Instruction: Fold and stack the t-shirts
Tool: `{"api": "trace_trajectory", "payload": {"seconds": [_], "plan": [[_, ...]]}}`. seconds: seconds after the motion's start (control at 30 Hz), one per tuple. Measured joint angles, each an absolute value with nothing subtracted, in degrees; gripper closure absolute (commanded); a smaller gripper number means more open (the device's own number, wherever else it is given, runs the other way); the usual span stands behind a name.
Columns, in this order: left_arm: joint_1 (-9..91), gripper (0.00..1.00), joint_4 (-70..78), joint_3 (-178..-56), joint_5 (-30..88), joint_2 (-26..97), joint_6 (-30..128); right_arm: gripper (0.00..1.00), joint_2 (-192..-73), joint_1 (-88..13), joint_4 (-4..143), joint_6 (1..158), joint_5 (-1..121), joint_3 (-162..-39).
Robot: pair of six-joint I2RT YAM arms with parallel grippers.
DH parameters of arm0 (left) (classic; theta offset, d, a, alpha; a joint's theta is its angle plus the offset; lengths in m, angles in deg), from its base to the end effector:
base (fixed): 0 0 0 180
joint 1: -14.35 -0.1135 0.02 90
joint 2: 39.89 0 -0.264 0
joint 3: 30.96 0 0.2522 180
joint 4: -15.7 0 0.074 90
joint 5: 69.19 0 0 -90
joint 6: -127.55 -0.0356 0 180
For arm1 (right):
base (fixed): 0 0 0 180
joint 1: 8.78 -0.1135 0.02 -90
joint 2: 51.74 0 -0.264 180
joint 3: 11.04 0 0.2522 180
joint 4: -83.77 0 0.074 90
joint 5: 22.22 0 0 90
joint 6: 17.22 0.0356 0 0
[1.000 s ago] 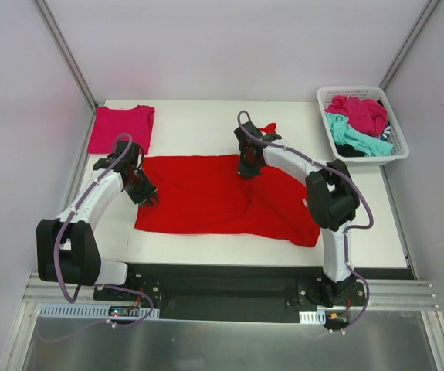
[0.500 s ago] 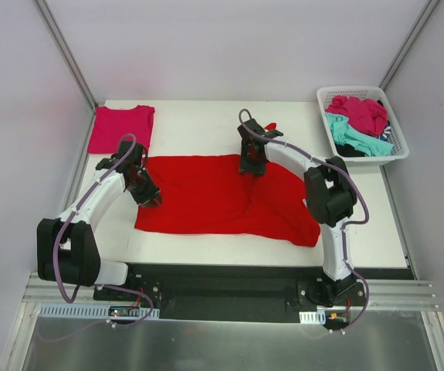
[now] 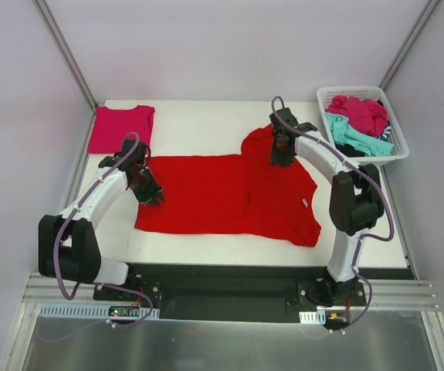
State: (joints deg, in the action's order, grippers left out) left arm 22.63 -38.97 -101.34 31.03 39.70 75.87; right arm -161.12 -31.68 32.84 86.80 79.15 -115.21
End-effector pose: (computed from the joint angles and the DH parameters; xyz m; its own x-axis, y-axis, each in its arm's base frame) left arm 0.2655 -0.0450 0.2349 -0.8329 -0.4954 -0.2466 -0.3791 0.8354 -0.3980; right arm 0.3891 0.1567 0.2492 -0.8101 -0.0844 -0.5802 -0.0866 0.9960 -0.0239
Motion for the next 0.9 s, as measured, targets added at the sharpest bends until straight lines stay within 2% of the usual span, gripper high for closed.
{"api": "trace_trajectory", "payload": {"seconds": [0.33,0.9], "plan": [[22.6,0.8,-39.0,-101.3,31.0,39.7,75.9,0.78,-163.2,-31.6,33.3,86.6,77.8,-110.3],[22.6,0.8,-39.0,-101.4,31.0,39.7,75.9,0.78,-166.5,-28.5,34.9,86.0,74.7,-109.3]]}}
